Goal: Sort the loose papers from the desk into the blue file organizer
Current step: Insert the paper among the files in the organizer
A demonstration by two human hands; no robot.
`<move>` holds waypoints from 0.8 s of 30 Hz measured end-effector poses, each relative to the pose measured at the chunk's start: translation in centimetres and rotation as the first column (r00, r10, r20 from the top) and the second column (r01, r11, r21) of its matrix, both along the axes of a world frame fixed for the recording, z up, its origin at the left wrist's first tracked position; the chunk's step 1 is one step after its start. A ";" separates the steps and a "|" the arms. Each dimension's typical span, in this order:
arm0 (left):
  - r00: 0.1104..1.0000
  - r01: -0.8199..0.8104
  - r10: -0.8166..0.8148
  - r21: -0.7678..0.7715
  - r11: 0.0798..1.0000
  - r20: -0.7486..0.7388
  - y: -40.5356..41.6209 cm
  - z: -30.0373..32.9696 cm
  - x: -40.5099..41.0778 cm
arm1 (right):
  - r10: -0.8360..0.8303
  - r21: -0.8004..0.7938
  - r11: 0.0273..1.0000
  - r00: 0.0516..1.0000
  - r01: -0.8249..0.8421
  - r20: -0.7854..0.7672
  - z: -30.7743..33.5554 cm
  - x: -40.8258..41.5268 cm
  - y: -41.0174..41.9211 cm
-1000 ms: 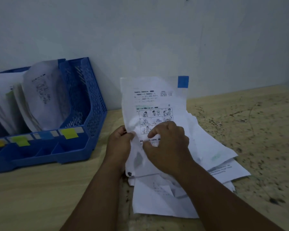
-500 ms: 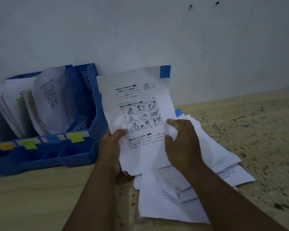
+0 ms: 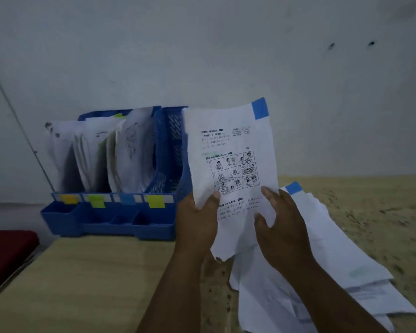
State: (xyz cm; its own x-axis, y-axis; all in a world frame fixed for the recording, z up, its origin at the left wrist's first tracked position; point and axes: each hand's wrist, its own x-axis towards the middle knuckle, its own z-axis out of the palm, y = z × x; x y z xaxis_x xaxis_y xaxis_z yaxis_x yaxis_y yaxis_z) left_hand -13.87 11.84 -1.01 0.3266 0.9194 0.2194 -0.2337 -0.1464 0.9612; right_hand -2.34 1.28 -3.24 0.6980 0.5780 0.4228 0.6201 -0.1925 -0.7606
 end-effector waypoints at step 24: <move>0.559 -0.673 0.829 0.599 0.435 0.026 13.1 8.5 -10.8 | 0.481 -0.136 0.869 0.877 -0.475 0.013 8.7 -6.7 15.4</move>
